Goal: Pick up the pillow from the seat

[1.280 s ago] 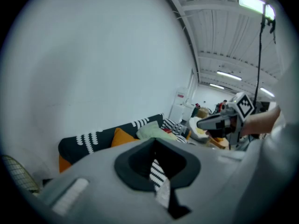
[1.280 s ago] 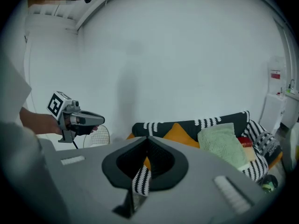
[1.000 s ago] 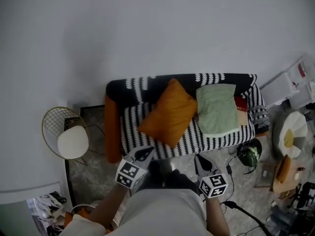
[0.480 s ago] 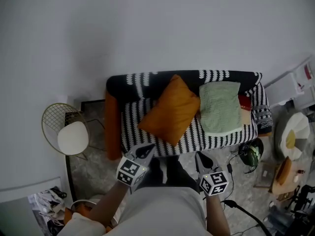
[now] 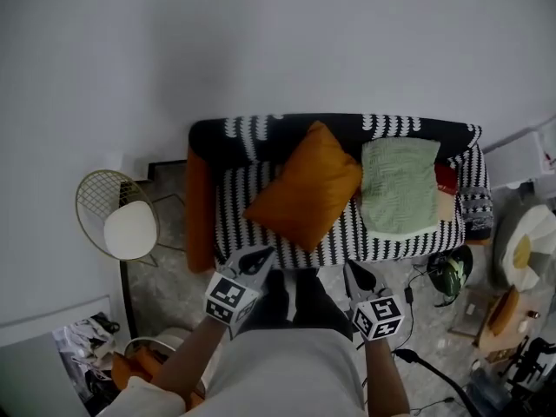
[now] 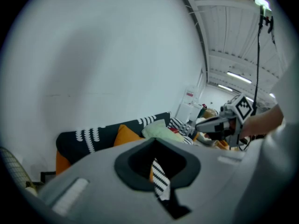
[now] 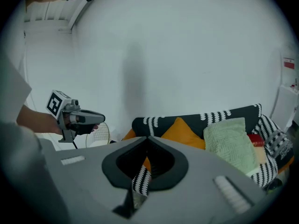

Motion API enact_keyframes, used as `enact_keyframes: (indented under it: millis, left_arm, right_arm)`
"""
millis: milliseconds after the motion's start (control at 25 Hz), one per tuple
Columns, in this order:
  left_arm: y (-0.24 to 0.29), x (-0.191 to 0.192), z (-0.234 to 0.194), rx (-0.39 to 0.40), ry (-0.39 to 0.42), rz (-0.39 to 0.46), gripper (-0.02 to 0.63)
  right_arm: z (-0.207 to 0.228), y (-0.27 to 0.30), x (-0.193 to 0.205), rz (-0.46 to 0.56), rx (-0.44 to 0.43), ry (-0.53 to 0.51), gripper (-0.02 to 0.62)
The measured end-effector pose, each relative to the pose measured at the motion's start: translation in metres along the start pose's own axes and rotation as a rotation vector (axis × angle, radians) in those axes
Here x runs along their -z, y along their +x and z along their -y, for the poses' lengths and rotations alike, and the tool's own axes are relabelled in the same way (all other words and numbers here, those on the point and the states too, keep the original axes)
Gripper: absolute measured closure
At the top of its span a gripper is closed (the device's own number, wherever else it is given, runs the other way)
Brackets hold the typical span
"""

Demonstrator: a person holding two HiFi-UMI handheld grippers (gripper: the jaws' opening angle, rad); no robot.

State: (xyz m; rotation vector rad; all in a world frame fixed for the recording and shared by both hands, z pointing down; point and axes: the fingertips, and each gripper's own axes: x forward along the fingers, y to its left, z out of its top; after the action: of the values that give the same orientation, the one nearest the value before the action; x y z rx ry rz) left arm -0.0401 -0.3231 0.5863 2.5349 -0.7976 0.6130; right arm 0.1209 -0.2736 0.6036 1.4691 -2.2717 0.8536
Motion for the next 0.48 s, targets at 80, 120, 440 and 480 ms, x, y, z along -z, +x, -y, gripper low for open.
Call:
enact_keyframes:
  millis: [80,120,440,480]
  left_arm:
    - [0.011,0.001,-0.003,-0.007,-0.006,-0.003,0.607]
    - [0.016,0.001,-0.005,-0.011,-0.009,-0.006,0.607]
    - [0.071,0.013,-0.021,-0.059,-0.012,-0.046,0.607]
    - [0.078,0.014,-0.024,-0.065,-0.015,-0.050,0.607]
  right_arm:
    - [0.009,0.008,0.002,-0.010,-0.013,0.003,0.592]
    - [0.014,0.012,0.004,-0.016,-0.018,0.006,0.592]
    - [0.054,0.052,0.020,-0.070,-0.071,0.020,0.592]
    - [0.060,0.058,0.022,-0.075,-0.076,0.023,0.592]
